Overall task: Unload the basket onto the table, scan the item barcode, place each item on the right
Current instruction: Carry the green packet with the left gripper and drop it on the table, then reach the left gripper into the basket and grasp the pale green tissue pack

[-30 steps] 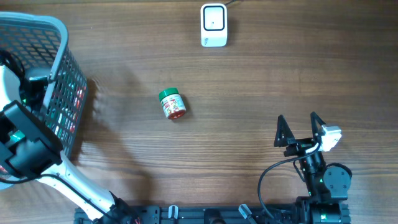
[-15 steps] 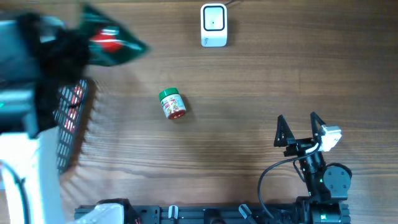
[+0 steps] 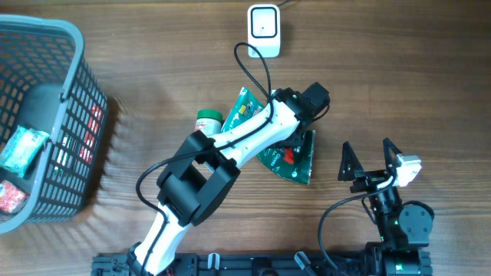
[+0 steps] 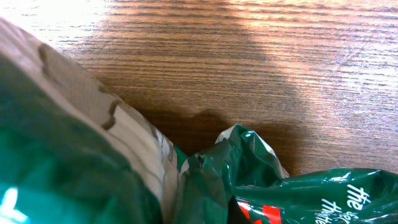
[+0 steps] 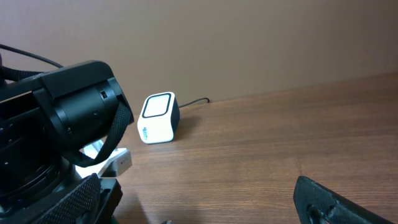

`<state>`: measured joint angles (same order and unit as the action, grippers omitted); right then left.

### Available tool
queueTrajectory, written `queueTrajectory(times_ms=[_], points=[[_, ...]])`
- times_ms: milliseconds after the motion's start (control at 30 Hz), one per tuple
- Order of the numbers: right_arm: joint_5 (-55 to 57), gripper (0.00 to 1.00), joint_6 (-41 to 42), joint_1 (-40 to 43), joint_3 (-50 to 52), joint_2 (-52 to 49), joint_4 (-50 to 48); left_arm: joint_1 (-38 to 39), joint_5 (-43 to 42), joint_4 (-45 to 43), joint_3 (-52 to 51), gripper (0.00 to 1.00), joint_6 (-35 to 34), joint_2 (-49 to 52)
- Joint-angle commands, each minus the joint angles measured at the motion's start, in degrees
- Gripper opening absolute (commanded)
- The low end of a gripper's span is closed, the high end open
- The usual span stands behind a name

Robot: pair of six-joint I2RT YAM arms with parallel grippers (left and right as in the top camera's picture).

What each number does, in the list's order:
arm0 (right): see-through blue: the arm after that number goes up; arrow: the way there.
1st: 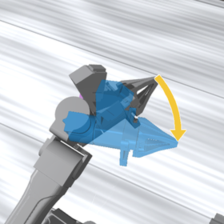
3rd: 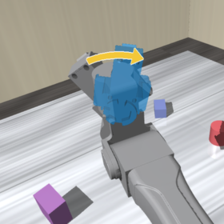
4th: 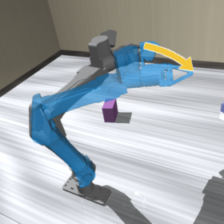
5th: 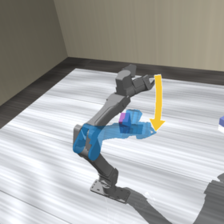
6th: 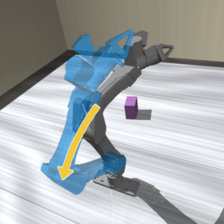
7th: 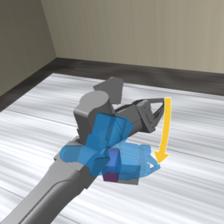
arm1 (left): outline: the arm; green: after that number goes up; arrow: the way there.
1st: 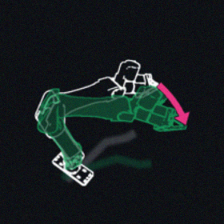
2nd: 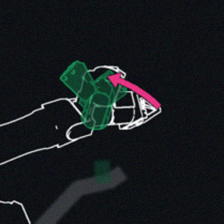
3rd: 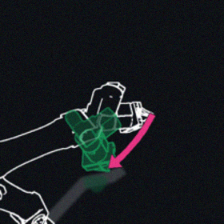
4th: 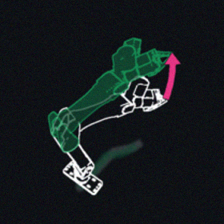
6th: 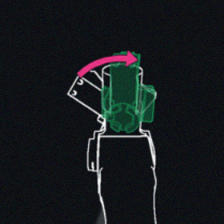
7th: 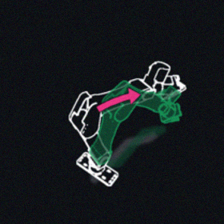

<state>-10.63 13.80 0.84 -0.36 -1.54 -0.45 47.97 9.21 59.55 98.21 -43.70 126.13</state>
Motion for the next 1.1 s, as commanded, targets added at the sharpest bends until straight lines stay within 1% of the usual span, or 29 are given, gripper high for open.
queueTrajectory(times_ms=[0, 33, 67, 100, 133, 233, 333, 367, 400, 433, 500, 567, 600, 633, 667, 700, 733, 767, 833, 867, 900, 967, 1000, 1033, 1067], points=[[0.15, 1.00, 0.28, -0.09, 0.07, 0.24, -0.33, -0.63, 1.31, -0.15, 0.37, 0.43, 1.01, -1.68], [0.15, 1.00, 0.26, -0.09, 0.07, 0.24, -0.33, -1.09, 1.07, -0.11, 0.37, 0.54, 0.48, -2.12], [0.15, 1.00, 0.26, -0.09, 0.07, 0.24, -0.33, -2.10, 0.90, 0.13, 0.37, 0.77, 0.15, -3.28], [0.15, 1.00, 0.26, -0.09, 0.07, 0.24, -0.33, -2.99, 0.92, 0.92, 0.48, 0.90, 0.26, -4.57], [0.15, 1.00, 0.26, -0.09, 0.07, 0.24, -0.33, -4.11, 0.90, 2.19, 0.59, 1.00, 0.79, -6.56], [0.15, 1.00, 0.28, -0.09, 0.07, 0.24, -0.33, -7.67, 0.94, 6.84, 2.99, 1.00, 5.09, -15.87], [0.15, 1.00, 0.26, -0.09, 0.07, 0.24, -0.33, -12.55, 0.92, 7.39, 6.93, 1.00, 10.03, -25.81], [0.15, 1.00, 0.31, -0.09, 0.07, 0.24, -0.33, -15.74, 0.94, 7.34, 9.01, 1.00, 11.80, -30.56], [0.15, 0.99, 0.26, -0.09, 0.07, 0.24, -0.33, -19.19, 1.22, 7.43, 10.62, 1.00, 12.09, -34.36], [0.15, 1.00, 0.26, -0.09, 0.07, 0.24, -0.33, -25.92, 2.47, 7.13, 12.02, 1.00, 12.00, -39.98], [0.15, 0.99, 0.28, -0.09, 0.07, 0.24, -0.33, -37.70, 4.76, 6.58, 12.07, 1.00, 11.74, -45.88], [0.15, 1.00, 0.28, -0.09, 0.07, 0.24, -0.33, -54.34, 4.04, 8.90, 12.07, 1.00, 7.48, -48.83], [0.15, 1.00, 0.26, -0.09, 0.07, 0.24, -0.33, -61.35, 2.16, 10.71, 12.04, 1.00, 5.53, -48.94], [0.15, 1.00, 0.28, -0.09, 0.07, 0.24, -0.33, -72.81, -4.68, 13.92, 11.82, 1.00, 4.00, -47.84], [0.15, 1.00, 0.28, -0.09, 0.07, 0.24, -0.33, -80.46, -11.21, 15.85, 10.95, 1.00, 4.00, -46.10], [0.15, 1.00, 0.28, -0.09, 0.07, 0.24, -0.33, -85.59, -15.91, 17.14, 9.70, 1.00, 3.30, -44.22], [0.15, 1.00, 0.28, -0.09, 0.07, 0.24, -0.33, -90.16, -17.94, 19.19, 8.20, 1.00, -0.59, -41.79], [0.15, 1.00, 0.26, -0.09, 0.07, 0.24, -0.33, -93.53, -17.92, 21.51, 6.36, 1.00, -6.73, -39.32], [0.15, 0.99, 0.26, -0.09, 0.07, 0.24, -0.33, -97.09, -17.25, 21.09, 1.01, 1.00, -17.51, -35.71], [0.15, 1.00, 0.28, -0.09, 0.07, 0.24, -0.33, -97.37, -16.00, 18.97, -2.16, 1.00, -22.99, -34.51], [0.15, 1.00, 0.26, -0.09, 0.07, 0.24, -0.33, -97.15, -15.74, 15.21, -5.97, 1.00, -26.58, -33.48], [0.15, 1.00, 0.28, -0.09, 0.07, 0.24, -0.33, -95.93, -15.54, 8.52, -12.31, 1.00, -30.34, -32.57], [0.15, 1.00, 0.26, -0.09, 0.07, 0.24, -0.33, -95.01, -14.82, 6.01, -15.72, 1.00, -33.68, -32.52], [0.15, 1.00, 0.26, -0.09, 0.07, 0.24, -0.33, -94.09, -13.46, 5.29, -18.16, 1.00, -37.75, -32.52], [0.15, 1.00, 0.26, -0.09, 0.07, 0.24, -0.33, -92.76, -10.86, 4.35, -20.87, 1.00, -43.78, -32.52]])
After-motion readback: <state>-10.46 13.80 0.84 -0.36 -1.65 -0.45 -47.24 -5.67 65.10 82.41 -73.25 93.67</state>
